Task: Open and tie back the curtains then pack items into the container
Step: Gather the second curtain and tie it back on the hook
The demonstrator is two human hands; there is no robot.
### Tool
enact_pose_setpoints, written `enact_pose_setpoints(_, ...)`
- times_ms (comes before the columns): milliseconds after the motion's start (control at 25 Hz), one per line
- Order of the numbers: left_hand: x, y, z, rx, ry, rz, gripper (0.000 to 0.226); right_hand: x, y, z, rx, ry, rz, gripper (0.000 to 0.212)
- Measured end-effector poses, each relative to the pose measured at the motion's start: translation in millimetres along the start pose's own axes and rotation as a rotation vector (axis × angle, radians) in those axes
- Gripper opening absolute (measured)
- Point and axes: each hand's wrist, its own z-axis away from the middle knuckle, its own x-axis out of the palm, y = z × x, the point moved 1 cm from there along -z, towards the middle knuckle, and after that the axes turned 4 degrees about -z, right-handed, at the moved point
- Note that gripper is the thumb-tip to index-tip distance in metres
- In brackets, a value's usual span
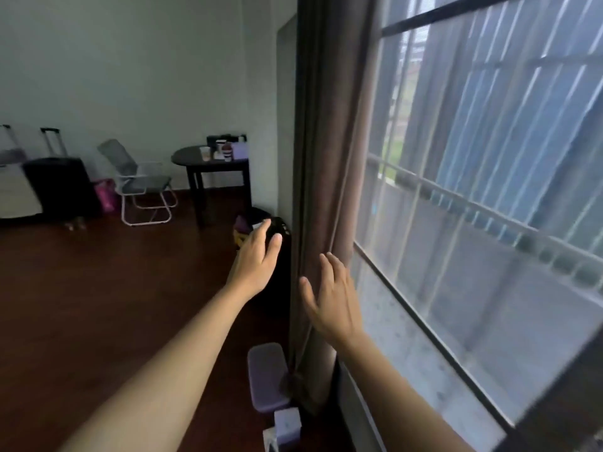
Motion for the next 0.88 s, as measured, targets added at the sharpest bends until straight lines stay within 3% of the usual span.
enact_pose_setpoints(560,-2.7,-144.5,-178.4,-0.139,-0.005,0.0,0.051,183.9,-4.6,-179.2,0.106,-0.031,-0.094,0.082)
enact_pose_setpoints(880,0.8,-227.3,-292.6,0.044,-0.237,0.071,0.05,276.2,-15.6,-267.0,0.427,0.103,0.005,0.077)
